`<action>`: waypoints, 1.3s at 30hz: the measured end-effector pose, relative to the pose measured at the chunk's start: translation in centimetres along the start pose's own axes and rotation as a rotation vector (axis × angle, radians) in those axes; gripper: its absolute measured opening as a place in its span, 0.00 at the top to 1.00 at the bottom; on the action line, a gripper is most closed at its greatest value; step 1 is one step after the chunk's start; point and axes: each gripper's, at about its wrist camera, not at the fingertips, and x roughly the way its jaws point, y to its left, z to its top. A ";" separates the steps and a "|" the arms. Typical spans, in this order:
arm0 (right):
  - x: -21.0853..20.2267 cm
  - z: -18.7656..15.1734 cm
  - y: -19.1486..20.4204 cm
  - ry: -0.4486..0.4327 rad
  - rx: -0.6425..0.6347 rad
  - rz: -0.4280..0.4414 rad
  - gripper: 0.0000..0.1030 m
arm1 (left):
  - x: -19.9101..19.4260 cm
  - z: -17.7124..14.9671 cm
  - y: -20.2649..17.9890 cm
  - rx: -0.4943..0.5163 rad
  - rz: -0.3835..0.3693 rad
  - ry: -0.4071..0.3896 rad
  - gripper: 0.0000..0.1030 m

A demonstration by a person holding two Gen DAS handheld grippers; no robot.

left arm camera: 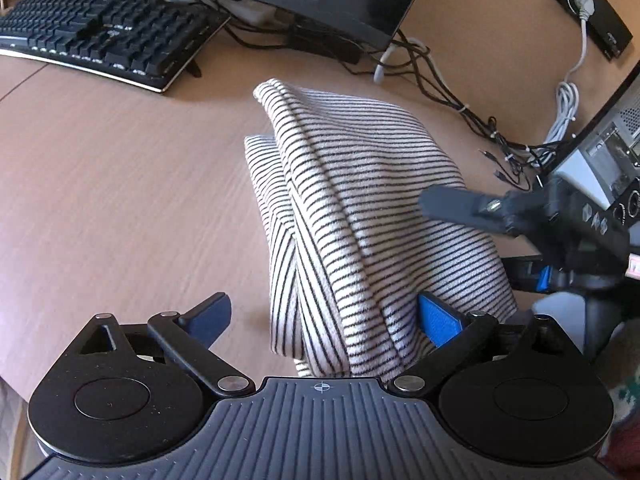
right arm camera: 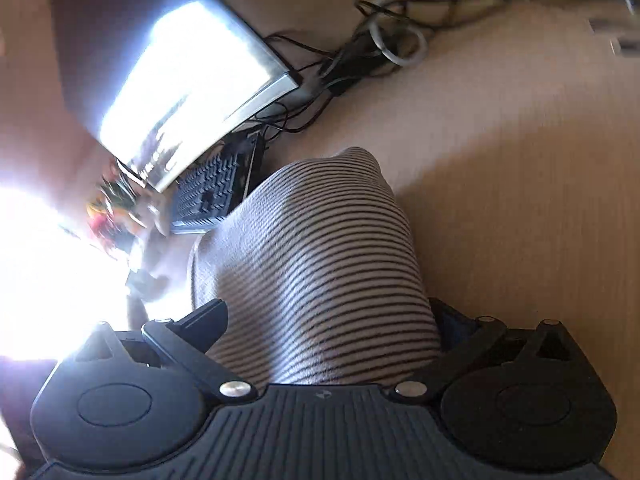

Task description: Fold clothes

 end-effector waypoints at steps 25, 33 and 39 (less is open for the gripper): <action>-0.5 -0.5 4.1 0.017 -0.262 -0.204 0.25 | -2.0 5.1 1.2 -0.018 -0.251 -0.089 0.02; -1.0 -2.1 6.3 0.025 -0.467 -0.273 0.17 | -2.3 6.3 -1.5 0.127 -0.012 -0.177 0.02; -2.9 0.8 6.4 -0.024 -0.431 -0.216 0.00 | 0.5 4.4 -0.2 0.142 0.056 -0.083 0.02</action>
